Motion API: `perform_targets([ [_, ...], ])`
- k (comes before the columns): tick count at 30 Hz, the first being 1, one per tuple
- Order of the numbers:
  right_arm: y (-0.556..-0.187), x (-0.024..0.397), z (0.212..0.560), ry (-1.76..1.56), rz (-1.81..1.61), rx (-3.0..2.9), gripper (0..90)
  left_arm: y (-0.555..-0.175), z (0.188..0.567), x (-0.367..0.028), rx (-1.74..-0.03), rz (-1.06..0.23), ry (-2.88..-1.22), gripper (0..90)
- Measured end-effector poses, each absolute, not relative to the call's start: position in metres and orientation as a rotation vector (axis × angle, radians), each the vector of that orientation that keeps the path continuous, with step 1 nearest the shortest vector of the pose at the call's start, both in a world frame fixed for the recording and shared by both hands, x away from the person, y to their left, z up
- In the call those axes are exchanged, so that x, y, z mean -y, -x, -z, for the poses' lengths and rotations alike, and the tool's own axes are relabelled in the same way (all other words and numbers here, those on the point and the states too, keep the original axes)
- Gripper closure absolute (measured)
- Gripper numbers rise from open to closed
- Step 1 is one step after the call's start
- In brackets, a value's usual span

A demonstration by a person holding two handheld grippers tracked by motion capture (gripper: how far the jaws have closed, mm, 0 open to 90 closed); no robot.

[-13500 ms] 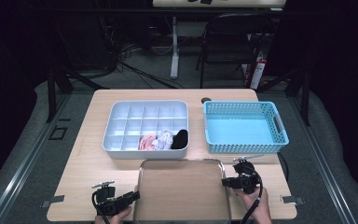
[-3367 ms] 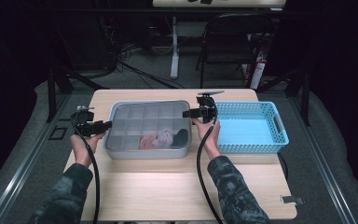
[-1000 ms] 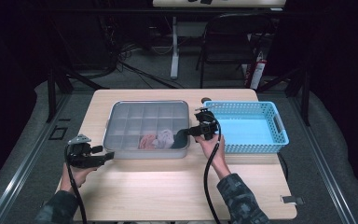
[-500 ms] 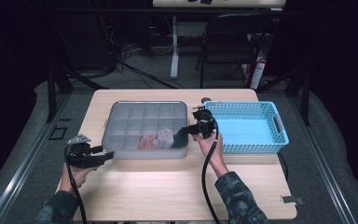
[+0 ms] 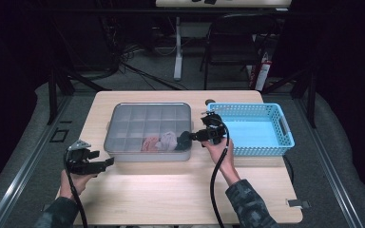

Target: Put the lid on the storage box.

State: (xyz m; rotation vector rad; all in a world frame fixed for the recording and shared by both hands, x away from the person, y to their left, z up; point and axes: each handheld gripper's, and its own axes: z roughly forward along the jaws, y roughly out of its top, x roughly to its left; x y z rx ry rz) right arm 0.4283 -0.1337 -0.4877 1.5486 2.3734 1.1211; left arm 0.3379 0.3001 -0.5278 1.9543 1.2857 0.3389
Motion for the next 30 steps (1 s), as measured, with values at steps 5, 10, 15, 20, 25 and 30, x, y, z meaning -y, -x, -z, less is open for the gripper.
perform_targets([
  [5,-0.414,0.137,0.484,-1.492,-1.072,-2.401,33.3,-0.330,0.525,-0.298,-1.302,-0.410,-1.950,19.5],
  [10,-0.397,0.147,0.482,-1.448,-1.055,-2.410,26.8,-0.323,0.520,-0.295,-1.280,-0.456,-1.950,19.8],
  [15,-0.378,0.162,0.479,-1.415,-1.053,-2.402,17.2,-0.317,0.518,-0.293,-1.287,-0.481,-1.947,17.2],
  [20,-0.360,0.179,0.479,-1.388,-1.068,-2.393,14.1,-0.309,0.516,-0.291,-1.289,-0.497,-1.940,15.9],
  [25,-0.342,0.197,0.480,-1.375,-1.043,-2.377,10.0,-0.297,0.515,-0.288,-1.289,-0.508,-1.950,14.3],
  [30,-0.327,0.217,0.489,-1.382,-0.987,-2.364,5.9,-0.285,0.517,-0.282,-1.313,-0.510,-1.981,9.5],
])
